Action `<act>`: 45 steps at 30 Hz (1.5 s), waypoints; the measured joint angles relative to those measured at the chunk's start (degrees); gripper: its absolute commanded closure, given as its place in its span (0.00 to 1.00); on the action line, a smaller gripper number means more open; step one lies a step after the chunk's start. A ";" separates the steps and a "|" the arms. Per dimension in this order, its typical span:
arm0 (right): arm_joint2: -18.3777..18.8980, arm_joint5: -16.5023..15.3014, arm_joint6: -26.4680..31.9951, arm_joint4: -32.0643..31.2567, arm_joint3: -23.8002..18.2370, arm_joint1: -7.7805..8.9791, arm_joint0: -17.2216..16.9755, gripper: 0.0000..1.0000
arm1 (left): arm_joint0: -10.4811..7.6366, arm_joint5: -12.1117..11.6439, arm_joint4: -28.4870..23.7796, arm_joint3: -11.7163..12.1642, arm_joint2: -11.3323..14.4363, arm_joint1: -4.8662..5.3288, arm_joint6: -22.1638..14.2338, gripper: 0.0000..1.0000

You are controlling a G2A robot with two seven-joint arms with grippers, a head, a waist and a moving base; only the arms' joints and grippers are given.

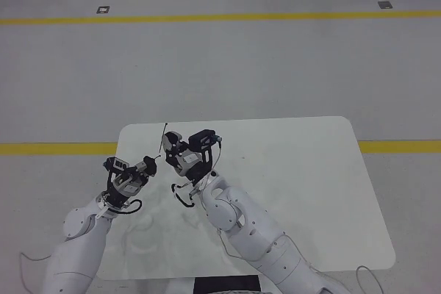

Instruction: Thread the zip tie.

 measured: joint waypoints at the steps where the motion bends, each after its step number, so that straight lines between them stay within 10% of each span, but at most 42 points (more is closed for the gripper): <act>1: 0.00 0.01 0.00 0.00 0.01 0.00 0.01 1.00 | 0.00 0.00 0.00 0.00 0.00 0.00 0.00 1.00; 27: -0.01 0.03 0.03 0.00 0.02 0.00 0.01 1.00 | -0.03 0.00 2.14 0.21 -0.07 0.11 1.04 1.00; 45: -0.01 0.03 0.03 0.00 0.02 0.00 0.01 1.00 | -3.57 0.00 -2.55 7.21 -6.12 -3.45 -15.39 1.00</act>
